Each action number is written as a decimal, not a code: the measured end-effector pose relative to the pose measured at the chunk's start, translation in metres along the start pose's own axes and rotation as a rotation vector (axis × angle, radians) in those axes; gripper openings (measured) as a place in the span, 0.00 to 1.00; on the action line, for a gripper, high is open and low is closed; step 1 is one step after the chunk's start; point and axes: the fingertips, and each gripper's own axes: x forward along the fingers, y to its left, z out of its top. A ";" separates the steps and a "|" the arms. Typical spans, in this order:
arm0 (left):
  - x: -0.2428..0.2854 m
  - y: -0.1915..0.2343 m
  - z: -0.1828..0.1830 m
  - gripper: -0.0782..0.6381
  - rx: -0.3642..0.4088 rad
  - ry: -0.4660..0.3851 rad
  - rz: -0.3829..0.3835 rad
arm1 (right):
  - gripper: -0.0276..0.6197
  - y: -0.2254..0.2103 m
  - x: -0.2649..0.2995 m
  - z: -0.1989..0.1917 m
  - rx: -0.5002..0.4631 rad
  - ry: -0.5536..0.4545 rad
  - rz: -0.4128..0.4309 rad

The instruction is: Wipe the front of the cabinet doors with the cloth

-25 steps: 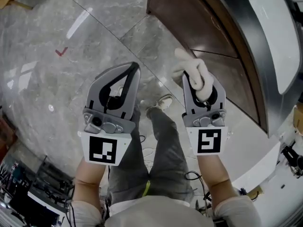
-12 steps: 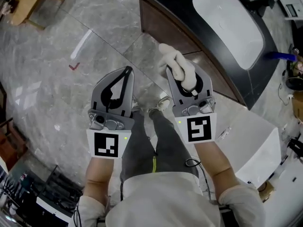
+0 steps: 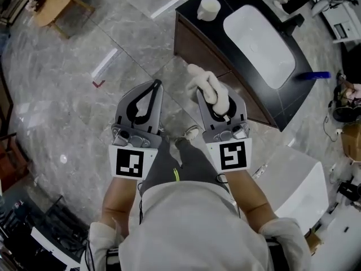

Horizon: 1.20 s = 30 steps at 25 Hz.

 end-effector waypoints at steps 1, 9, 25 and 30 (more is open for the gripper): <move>-0.006 0.001 0.008 0.13 0.002 -0.003 0.006 | 0.25 0.002 -0.005 0.010 -0.003 -0.007 0.001; -0.029 0.002 0.073 0.13 0.012 -0.045 -0.010 | 0.25 0.005 -0.032 0.084 -0.004 -0.095 -0.009; 0.021 0.006 0.123 0.13 0.023 -0.110 -0.091 | 0.25 -0.042 -0.040 0.104 -0.023 -0.085 -0.076; 0.028 0.004 0.121 0.13 0.024 -0.116 -0.112 | 0.25 -0.046 -0.038 0.101 -0.034 -0.070 -0.085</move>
